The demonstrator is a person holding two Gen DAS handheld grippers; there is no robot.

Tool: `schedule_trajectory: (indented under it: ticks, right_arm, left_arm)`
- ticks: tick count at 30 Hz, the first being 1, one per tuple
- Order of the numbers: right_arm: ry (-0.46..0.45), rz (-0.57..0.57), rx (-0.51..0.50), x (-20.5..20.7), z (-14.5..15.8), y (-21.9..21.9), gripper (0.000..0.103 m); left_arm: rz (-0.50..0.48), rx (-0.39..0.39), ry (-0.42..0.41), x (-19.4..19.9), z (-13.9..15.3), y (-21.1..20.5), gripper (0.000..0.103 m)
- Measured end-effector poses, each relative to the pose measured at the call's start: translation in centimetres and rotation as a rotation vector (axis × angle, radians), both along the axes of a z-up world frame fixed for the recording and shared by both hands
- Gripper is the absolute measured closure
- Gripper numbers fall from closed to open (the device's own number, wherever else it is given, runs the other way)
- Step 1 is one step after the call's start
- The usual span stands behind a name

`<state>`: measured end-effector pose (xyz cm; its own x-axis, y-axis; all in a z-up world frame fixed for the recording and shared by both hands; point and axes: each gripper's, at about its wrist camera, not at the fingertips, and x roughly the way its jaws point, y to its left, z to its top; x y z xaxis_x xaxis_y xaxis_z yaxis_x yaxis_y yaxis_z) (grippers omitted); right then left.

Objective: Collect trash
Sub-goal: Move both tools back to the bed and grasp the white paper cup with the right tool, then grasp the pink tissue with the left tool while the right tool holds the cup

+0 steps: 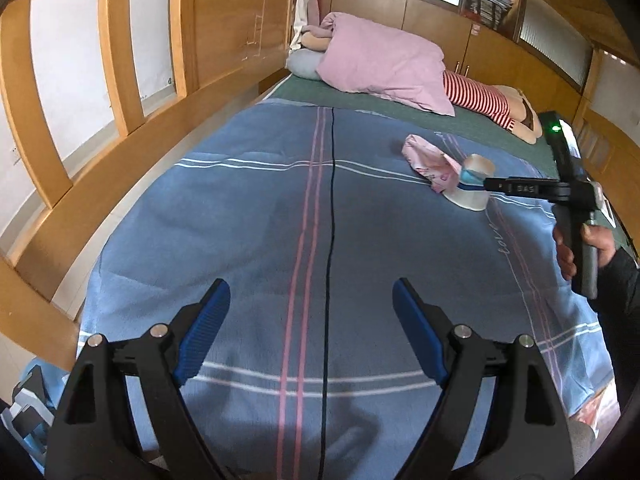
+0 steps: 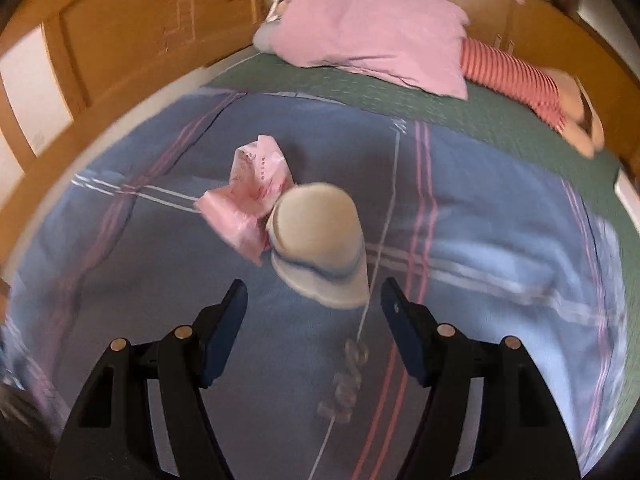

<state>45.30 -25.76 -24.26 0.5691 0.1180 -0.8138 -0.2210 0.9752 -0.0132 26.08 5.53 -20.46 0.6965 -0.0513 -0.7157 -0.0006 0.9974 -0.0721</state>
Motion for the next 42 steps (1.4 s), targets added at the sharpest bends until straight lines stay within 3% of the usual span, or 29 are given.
schedule_trajectory:
  ticks: [4,6,7,12,20,25,31,33,38,42]
  right_arm:
    - [0.032,0.029,-0.028,2.6,-1.9,0.9,0.036]
    - [0.066,0.017,0.001,3.6,-2.9,0.6,0.051]
    - [0.083,0.007,0.033,4.0,-3.2,0.2,0.067]
    - [0.09,-0.04,0.167,3.1,-3.0,-1.0,0.067]
    - [0.032,-0.095,0.303,-5.6,0.8,-1.3,0.067]
    - [0.003,-0.13,0.409,-12.5,2.7,-1.5,0.067]
    - [-0.025,-0.188,0.541,-17.8,3.2,-2.2,0.067]
    - [-0.04,-0.215,0.565,-18.7,3.2,-2.7,0.067]
    - [-0.043,-0.277,0.617,-19.5,2.3,-4.0,0.067]
    - [-0.051,-0.297,0.648,-20.0,2.0,-4.7,0.067]
  left_arm:
    - [0.006,0.015,0.007,1.1,-0.6,0.1,0.02]
    - [0.007,0.017,0.014,1.4,-0.9,0.1,0.02]
    - [0.01,0.021,0.019,1.6,-1.0,0.1,0.02]
    - [0.005,0.033,0.03,2.0,-1.5,-0.6,0.02]
    - [-0.079,0.132,-0.072,3.8,0.7,-4.3,0.018]
    - [-0.184,0.159,-0.121,8.6,1.4,-8.4,0.017]
    - [-0.256,0.253,-0.144,15.6,-0.5,-14.3,0.015]
    - [-0.273,0.27,-0.133,18.1,-1.5,-15.9,0.015]
    - [-0.266,0.213,-0.049,24.6,-4.2,-18.4,0.015]
    - [-0.269,0.28,-0.07,26.5,-5.2,-20.4,0.015]
